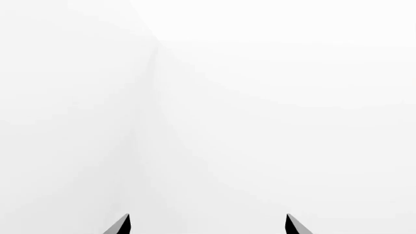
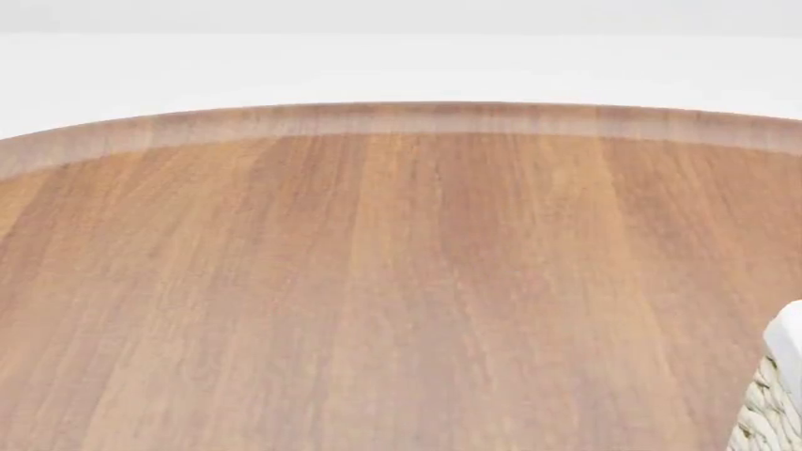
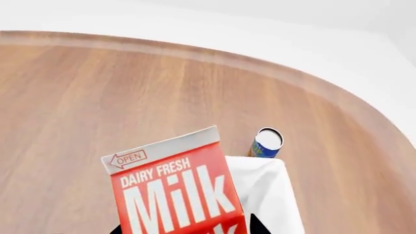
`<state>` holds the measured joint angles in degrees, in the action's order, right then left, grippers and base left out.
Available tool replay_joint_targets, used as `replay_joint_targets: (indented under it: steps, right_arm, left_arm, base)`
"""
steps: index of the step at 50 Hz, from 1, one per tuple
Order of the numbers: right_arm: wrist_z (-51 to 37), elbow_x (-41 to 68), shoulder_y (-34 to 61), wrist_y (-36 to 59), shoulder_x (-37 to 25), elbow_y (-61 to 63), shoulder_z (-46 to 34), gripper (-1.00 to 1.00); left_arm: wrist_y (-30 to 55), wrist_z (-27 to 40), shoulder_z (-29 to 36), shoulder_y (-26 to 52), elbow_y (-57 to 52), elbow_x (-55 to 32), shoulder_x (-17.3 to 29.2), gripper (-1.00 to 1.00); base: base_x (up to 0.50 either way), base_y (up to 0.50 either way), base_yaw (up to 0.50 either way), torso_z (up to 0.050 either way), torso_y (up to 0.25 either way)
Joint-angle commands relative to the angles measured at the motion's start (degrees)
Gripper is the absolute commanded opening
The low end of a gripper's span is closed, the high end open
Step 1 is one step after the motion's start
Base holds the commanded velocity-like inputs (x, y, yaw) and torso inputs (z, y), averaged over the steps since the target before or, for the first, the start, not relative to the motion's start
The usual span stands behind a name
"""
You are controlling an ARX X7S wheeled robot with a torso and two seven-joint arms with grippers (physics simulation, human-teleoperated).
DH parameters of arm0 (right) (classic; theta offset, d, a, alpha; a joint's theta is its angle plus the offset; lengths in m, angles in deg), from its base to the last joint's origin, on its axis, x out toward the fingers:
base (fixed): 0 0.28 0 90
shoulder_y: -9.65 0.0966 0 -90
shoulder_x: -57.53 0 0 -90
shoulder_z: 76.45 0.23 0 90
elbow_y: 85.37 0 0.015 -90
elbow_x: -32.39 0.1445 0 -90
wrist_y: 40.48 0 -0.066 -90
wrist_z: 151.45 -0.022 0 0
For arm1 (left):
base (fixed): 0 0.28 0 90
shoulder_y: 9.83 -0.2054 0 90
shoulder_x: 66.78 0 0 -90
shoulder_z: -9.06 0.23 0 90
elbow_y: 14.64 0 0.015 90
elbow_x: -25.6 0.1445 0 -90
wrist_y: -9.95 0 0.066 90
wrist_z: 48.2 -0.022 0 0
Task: Pick the milk and place it in the basket.
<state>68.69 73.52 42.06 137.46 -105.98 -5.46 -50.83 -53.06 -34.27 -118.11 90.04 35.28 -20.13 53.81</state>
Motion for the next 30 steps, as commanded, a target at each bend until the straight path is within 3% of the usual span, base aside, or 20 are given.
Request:
replay_joint_targets:
  steps: [1,30]
  right_arm:
    - [-1.9,-3.1,0.8,-3.2,1.4,-1.2,1.2,-1.0]
    - [-10.1,0.0,-10.3,-10.9,2.2,-4.7,3.3,-1.0]
  left_arm:
    - [-1.1,-0.6,-1.3,0.1,0.7,1.7,-1.1,1.0]
    - [-1.8,-0.7,-1.3,-0.1,0.9,1.9,-1.2,1.0]
  base:
    - [0.0,0.0,0.0,0.0,0.01]
    - [0.0,0.0,0.0,0.001,0.001]
